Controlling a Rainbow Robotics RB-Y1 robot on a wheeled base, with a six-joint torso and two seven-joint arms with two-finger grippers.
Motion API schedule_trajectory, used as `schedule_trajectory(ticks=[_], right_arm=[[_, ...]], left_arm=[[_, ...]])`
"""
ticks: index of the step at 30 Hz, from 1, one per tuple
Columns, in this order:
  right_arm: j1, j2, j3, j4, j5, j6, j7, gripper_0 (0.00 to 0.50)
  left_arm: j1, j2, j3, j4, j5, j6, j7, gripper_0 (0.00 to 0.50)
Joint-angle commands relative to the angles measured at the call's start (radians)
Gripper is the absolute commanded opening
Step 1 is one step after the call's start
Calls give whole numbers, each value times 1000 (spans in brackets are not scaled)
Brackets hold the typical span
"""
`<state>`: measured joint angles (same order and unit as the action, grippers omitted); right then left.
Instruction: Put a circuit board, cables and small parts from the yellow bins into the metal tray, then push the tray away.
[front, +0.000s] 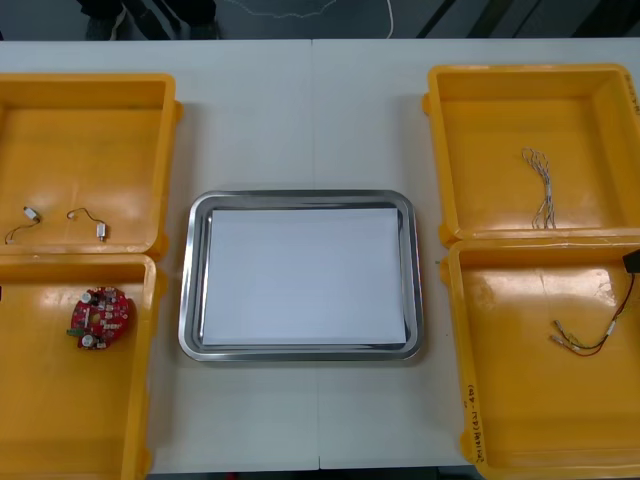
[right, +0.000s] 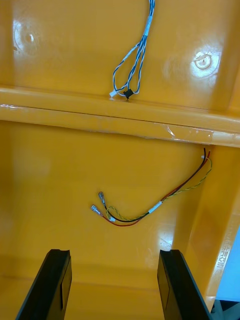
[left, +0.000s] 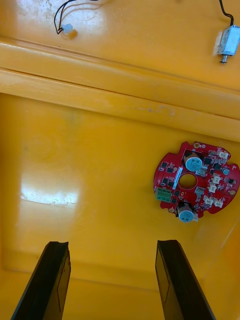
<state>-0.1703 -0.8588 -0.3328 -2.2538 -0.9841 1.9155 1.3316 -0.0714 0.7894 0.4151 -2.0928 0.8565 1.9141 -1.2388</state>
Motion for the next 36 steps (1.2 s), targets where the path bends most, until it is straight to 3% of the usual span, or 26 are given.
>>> schedule_trajectory(ticks=[1,36], right_arm=[[12,-25,-31,-29,4,4,-37,500],[12,-25,-31,-29,4,4,-37,500]], left_arm=[[18,47,7,-21,4,6,-102,500],[18,47,7,-21,4,6,-102,500]])
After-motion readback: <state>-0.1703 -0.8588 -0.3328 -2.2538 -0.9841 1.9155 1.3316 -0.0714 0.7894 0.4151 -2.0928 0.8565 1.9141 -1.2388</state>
